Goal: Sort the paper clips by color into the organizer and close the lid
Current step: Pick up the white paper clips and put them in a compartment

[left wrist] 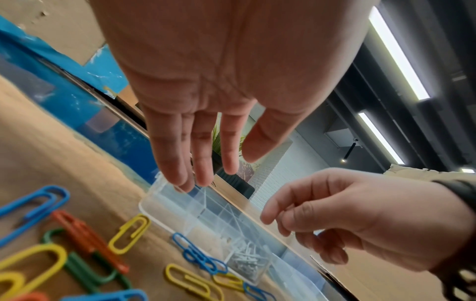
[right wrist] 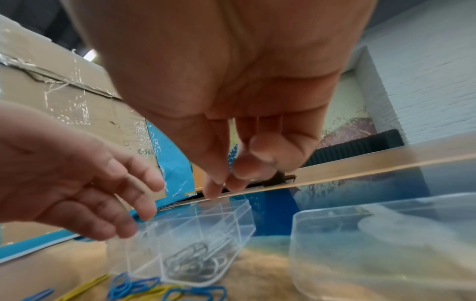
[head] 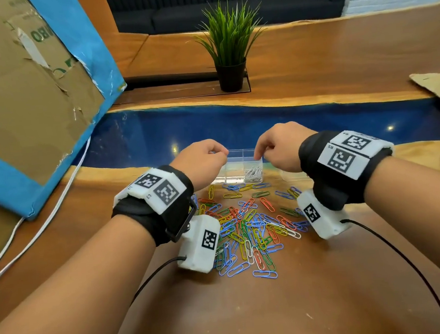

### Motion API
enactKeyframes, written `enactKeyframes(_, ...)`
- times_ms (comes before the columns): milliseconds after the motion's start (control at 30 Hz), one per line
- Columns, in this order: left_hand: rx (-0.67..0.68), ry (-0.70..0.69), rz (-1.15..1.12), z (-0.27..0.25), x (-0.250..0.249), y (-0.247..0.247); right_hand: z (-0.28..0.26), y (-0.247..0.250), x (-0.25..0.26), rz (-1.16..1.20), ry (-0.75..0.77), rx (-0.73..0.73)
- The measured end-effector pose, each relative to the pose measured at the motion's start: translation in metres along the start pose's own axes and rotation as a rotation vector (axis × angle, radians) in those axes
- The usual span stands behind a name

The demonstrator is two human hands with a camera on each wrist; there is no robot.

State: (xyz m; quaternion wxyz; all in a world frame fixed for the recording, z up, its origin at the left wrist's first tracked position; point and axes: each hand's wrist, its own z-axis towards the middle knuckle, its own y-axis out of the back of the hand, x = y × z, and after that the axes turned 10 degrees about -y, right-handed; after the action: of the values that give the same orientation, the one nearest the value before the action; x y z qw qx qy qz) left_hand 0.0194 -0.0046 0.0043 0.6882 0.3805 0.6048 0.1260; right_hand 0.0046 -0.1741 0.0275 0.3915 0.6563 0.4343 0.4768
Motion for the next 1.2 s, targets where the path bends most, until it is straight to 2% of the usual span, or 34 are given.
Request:
enactKeyframes(133, -0.039, -0.068, -0.006, -0.005, 0.001, 0.001, -0.008, -0.002, -0.006, -0.023, 0.069, 0.014)
enactKeyframes(200, -0.013, -0.117, 0.057, -0.011, 0.001, 0.003, -0.015, -0.004, -0.009, -0.023, 0.092, 0.047)
enactKeyframes(400, 0.343, -0.160, 0.432, -0.024, -0.003, -0.007, -0.039, -0.019, -0.010, -0.172, 0.161, 0.181)
enactKeyframes(500, 0.431, -0.201, 0.509, -0.026, -0.007, -0.018, -0.049, -0.026, -0.010, -0.257, 0.203, 0.227)
enactKeyframes(633, 0.448, -0.263, 0.574, -0.025, -0.013, -0.026, -0.052, -0.029, -0.010, -0.326, 0.212, 0.236)
enactKeyframes(733, 0.464, -0.252, 0.575, -0.024, -0.011, -0.024, -0.049, -0.028, -0.014, -0.322, 0.192, 0.187)
enactKeyframes(833, 0.468, -0.220, 0.573, -0.025, -0.007, -0.017, -0.048, -0.026, -0.021, -0.254, 0.148, 0.186)
enactKeyframes(1000, 0.354, -0.181, 0.597, -0.024, -0.007, -0.016, -0.048, -0.023, -0.022, -0.131, 0.130, 0.177)
enactKeyframes(1200, 0.360, -0.130, 0.672, -0.020, -0.014, -0.024, -0.043, -0.020, -0.029, 0.013, 0.130, 0.236)
